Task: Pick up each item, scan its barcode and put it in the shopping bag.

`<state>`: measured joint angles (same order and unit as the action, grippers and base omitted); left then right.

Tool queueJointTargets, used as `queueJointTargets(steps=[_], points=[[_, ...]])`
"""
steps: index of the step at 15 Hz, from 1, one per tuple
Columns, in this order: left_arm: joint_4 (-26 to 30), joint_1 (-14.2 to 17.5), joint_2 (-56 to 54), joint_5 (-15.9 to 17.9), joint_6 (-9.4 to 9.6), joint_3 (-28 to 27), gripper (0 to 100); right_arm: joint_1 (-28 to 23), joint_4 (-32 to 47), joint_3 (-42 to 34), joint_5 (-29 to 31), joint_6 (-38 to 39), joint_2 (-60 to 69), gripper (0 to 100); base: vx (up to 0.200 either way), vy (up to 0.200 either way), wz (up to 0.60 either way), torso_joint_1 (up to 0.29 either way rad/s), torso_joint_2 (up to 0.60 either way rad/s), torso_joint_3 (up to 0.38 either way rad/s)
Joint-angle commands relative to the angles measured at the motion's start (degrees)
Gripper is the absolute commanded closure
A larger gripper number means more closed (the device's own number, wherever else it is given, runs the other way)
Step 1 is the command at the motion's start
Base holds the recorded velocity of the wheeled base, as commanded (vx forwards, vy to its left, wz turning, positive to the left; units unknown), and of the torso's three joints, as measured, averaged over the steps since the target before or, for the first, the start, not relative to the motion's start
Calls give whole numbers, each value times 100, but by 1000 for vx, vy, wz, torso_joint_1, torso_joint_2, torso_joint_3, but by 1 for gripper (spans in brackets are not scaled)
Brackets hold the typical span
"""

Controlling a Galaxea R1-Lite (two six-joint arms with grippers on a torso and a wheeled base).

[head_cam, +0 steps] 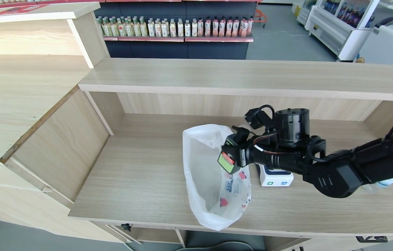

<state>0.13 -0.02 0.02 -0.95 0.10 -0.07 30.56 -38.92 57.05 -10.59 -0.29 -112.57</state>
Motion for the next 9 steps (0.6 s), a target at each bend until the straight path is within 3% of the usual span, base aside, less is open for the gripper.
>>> queueJointTargets(steps=[1, 4, 9], points=[[4, 2, -2, -2, -1, -1, 0, 249, -177, 254, -13, -147, -608, 100, 0, 0, 0, 0, 0, 0], [4, 2, -2, -2, -1, -1, 0, 205, -1003, 641, 31, -920, -1496, 100, 0, 0, 0, 0, 0, 0], [-5, 2, -2, -2, -1, 7, 0, 196, -1091, 1449, 75, -1421, -2305, 100, 0, 0, 0, 0, 0, 0]])
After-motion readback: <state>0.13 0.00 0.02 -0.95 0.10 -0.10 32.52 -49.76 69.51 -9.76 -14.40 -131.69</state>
